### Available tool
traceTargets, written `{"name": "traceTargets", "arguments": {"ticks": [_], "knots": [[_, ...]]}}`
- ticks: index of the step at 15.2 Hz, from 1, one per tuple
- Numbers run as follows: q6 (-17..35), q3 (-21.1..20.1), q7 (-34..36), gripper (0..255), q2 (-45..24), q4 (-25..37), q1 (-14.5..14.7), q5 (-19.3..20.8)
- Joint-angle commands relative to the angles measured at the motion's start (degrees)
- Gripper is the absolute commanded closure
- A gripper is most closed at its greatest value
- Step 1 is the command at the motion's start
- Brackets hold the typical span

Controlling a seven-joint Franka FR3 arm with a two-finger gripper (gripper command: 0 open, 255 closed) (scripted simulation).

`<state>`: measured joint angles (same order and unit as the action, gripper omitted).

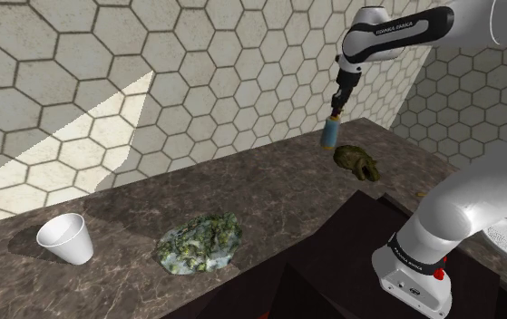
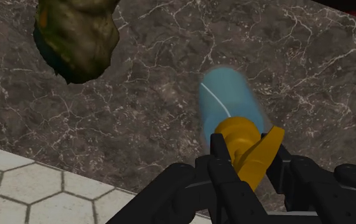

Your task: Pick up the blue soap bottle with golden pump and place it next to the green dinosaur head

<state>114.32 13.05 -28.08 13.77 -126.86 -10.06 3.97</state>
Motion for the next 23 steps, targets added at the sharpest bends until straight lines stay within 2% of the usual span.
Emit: {"name": "traceTargets", "arguments": {"ticks": [1,9,17,23], "knots": [[0.18,1.47,-2.24,255,2.12,-2.14,-1.23,0.87],[-0.58,7.84,-11.31,255,9.04,-7.53,-6.45,5.02],[-1.57,15.36,-21.57,255,12.38,-8.69,-11.66,9.24],[2.47,17.07,-22.76,255,11.32,-11.54,-12.16,9.83]]}}
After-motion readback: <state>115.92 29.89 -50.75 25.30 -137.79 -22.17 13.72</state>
